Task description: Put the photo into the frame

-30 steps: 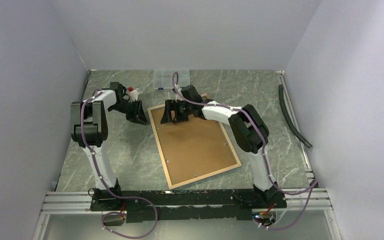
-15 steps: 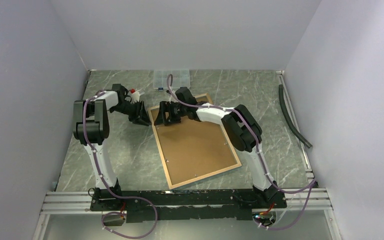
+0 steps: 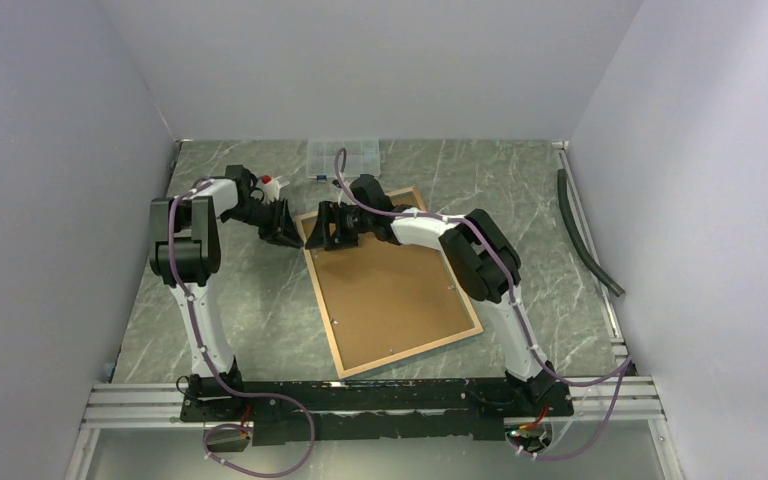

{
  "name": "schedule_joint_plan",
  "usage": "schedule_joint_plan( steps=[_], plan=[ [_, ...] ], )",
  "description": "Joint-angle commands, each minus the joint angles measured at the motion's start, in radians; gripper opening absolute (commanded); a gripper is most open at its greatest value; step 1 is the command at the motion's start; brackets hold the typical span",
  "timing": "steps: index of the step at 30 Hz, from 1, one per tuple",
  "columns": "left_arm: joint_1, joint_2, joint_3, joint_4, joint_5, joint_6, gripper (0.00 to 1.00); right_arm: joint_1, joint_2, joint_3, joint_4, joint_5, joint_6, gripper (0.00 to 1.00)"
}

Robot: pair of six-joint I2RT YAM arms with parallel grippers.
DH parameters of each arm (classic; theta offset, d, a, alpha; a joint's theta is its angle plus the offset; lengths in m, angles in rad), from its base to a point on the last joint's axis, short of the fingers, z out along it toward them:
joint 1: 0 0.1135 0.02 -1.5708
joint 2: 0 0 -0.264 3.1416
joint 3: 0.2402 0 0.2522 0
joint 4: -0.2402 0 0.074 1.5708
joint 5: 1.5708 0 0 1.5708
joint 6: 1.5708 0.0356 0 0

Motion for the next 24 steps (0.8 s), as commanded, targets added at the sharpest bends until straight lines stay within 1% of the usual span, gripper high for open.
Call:
schedule_joint_plan(
  steps=[1,15,24],
  plan=[
    [-0.019,0.036,0.025,0.009,-0.03,-0.01,0.27,0.006,0.032,0.033,0.037,-0.011,0.008,0.76],
    [-0.029,0.04,0.018,0.008,-0.054,-0.011,0.2,0.02,0.073,0.065,0.039,-0.061,0.032,0.73],
    [-0.03,0.038,0.008,0.019,-0.059,-0.015,0.15,0.033,0.053,0.019,0.056,-0.077,0.052,0.72]
  ],
)
